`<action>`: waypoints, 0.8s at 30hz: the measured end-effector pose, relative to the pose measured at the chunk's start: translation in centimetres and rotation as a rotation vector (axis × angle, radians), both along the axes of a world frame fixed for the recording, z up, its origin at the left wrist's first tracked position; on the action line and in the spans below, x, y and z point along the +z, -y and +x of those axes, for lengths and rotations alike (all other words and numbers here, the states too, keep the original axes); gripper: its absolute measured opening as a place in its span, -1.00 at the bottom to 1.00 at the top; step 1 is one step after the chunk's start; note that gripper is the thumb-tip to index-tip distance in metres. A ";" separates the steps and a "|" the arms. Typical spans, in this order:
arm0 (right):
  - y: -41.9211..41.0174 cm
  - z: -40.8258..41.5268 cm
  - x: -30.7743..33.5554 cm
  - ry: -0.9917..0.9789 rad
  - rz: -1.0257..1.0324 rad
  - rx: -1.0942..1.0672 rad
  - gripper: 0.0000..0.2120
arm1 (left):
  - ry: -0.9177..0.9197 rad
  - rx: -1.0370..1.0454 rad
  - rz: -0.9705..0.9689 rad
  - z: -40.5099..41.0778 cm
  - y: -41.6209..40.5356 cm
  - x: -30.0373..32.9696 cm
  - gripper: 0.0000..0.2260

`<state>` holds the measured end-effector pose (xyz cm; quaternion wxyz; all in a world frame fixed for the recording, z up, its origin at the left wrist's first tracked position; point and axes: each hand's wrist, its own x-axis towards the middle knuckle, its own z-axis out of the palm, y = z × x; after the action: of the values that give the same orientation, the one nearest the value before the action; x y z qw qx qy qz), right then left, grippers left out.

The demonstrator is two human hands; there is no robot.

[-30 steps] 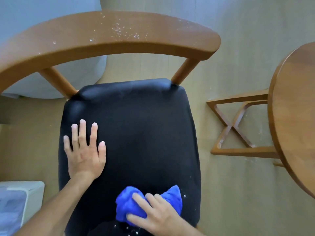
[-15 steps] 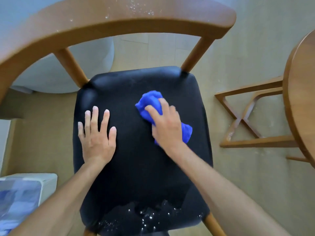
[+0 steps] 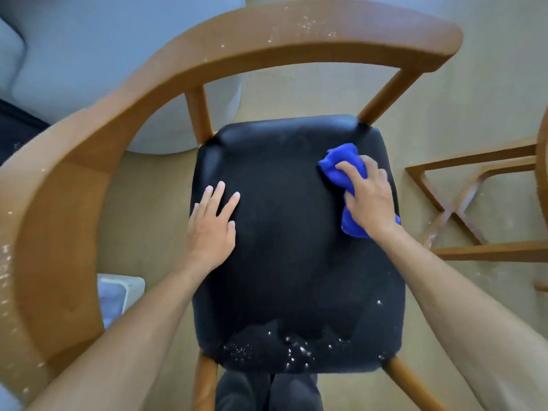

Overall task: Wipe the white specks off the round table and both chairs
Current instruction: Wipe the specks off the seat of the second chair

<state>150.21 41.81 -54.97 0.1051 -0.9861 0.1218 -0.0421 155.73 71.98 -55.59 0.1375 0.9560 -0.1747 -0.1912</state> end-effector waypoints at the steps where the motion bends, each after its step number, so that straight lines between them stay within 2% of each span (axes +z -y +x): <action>1: -0.7 0.5 0.1 -0.038 0.043 -0.129 -0.50 | -0.031 0.021 -0.002 -0.2 -0.2 0.3 -0.47; 3: -4.2 0.0 0.5 -0.074 0.093 -0.245 -0.52 | -0.096 0.085 -0.022 -0.6 -0.4 1.1 -0.40; 5: -8.7 -2.5 0.8 -0.079 0.160 -0.198 -0.52 | -0.161 0.169 -0.049 -1.1 -0.6 2.2 -0.36; 7: -13.0 -5.8 0.6 -0.081 0.213 -0.037 -0.48 | -0.230 0.258 -0.075 -1.4 -0.7 3.1 -0.37; 10: -17.7 -9.6 -0.1 -0.071 0.144 0.332 -0.45 | -0.290 0.361 -0.121 -1.5 -1.0 3.6 -0.42; 12: -19.3 -10.5 -0.3 -0.104 0.131 0.463 -0.47 | -0.308 0.322 -0.115 -2.0 -1.2 3.3 -0.44; 15: -19.2 -10.2 -0.3 -0.095 0.145 0.539 -0.51 | -0.316 0.226 -0.061 -3.2 -1.3 2.6 -0.54; 19: -20.8 -9.8 -0.1 -0.124 0.107 1.013 -0.60 | -0.310 0.191 -0.022 -2.7 -1.5 2.5 -0.57; 21: -22.6 -9.1 -0.2 -0.183 0.092 1.110 -0.60 | -0.342 0.185 -0.014 -2.5 -1.2 2.6 -0.52; 24: -24.1 -8.9 0.0 -0.258 0.019 1.131 -0.60 | -0.339 0.162 0.052 -3.0 -0.6 2.2 -0.38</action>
<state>141.35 65.88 -55.00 0.1046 -0.8939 -0.4121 0.1420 152.75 72.60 -53.36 0.1553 0.9243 -0.0664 -0.3422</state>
